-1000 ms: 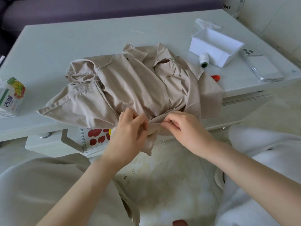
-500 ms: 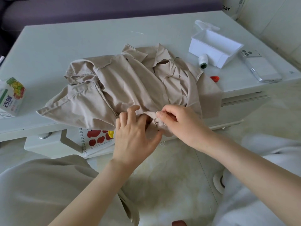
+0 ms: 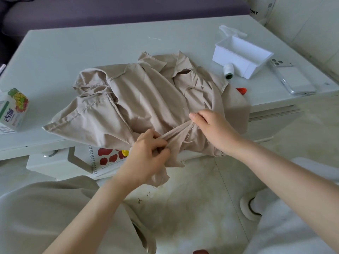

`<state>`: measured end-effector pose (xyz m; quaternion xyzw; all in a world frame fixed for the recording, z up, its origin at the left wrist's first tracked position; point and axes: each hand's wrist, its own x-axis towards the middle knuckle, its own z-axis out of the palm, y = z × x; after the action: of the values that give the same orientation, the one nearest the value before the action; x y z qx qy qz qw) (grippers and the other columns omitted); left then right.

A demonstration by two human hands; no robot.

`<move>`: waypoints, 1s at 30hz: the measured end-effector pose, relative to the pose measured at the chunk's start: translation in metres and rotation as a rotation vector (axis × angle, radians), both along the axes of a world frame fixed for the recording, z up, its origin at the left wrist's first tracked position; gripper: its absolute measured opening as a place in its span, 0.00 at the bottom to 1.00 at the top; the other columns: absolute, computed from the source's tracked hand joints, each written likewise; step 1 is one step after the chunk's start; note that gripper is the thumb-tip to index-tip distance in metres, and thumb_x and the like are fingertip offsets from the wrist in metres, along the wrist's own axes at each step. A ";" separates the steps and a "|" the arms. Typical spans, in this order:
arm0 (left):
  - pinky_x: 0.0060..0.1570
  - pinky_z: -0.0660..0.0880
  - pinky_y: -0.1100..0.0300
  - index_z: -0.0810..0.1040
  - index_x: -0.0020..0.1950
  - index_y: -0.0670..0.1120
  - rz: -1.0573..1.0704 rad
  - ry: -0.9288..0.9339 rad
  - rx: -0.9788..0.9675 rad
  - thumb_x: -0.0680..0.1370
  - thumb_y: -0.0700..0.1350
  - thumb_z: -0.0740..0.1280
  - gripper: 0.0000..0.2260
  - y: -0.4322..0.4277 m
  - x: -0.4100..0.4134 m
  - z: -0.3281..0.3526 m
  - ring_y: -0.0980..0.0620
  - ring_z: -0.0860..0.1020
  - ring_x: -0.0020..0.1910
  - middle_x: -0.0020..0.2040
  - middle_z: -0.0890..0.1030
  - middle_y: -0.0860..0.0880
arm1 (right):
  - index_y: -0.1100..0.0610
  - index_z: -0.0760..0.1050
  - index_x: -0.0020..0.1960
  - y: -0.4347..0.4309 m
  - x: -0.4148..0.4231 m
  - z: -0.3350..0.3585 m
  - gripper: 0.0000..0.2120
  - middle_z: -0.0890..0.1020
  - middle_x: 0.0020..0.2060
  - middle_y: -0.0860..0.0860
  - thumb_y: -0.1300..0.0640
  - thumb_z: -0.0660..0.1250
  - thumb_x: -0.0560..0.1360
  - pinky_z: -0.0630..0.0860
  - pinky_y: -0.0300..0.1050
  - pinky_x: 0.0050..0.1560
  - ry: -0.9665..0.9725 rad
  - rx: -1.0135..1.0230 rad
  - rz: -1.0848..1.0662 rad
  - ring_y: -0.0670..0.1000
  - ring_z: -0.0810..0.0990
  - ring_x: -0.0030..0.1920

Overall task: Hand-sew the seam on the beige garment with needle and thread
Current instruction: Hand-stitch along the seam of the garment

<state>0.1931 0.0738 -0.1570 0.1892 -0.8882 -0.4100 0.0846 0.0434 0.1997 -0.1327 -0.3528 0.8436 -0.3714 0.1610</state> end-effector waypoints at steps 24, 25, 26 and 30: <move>0.35 0.68 0.66 0.78 0.35 0.41 0.209 0.293 -0.171 0.74 0.40 0.71 0.09 -0.041 0.002 0.026 0.54 0.74 0.36 0.32 0.77 0.50 | 0.68 0.69 0.36 -0.006 -0.006 0.008 0.25 0.68 0.26 0.61 0.46 0.59 0.79 0.64 0.45 0.32 -0.239 -0.019 -0.076 0.51 0.69 0.27; 0.34 0.68 0.67 0.77 0.34 0.41 0.208 0.279 -0.196 0.75 0.40 0.70 0.10 -0.045 -0.002 0.023 0.54 0.73 0.35 0.31 0.76 0.49 | 0.72 0.71 0.39 -0.007 -0.006 0.010 0.28 0.71 0.29 0.67 0.44 0.59 0.78 0.68 0.45 0.34 -0.263 -0.039 -0.069 0.54 0.72 0.29; 0.33 0.67 0.68 0.76 0.34 0.40 0.202 0.266 -0.216 0.75 0.40 0.70 0.10 -0.049 -0.006 0.021 0.55 0.72 0.33 0.31 0.75 0.50 | 0.73 0.71 0.41 -0.007 -0.007 0.011 0.30 0.70 0.30 0.68 0.43 0.59 0.77 0.69 0.40 0.33 -0.286 -0.057 -0.059 0.52 0.72 0.30; 0.34 0.69 0.63 0.77 0.35 0.39 0.168 0.176 -0.251 0.75 0.39 0.69 0.10 -0.057 -0.017 0.009 0.50 0.75 0.32 0.30 0.76 0.47 | 0.68 0.77 0.47 -0.003 -0.008 0.015 0.26 0.73 0.37 0.55 0.43 0.65 0.70 0.65 0.29 0.38 -0.404 -0.063 0.066 0.48 0.68 0.40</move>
<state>0.1761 0.0168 -0.1480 0.2142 -0.9027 -0.3024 0.2187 0.0350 0.1971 -0.1182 -0.3033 0.7703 -0.4551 0.3279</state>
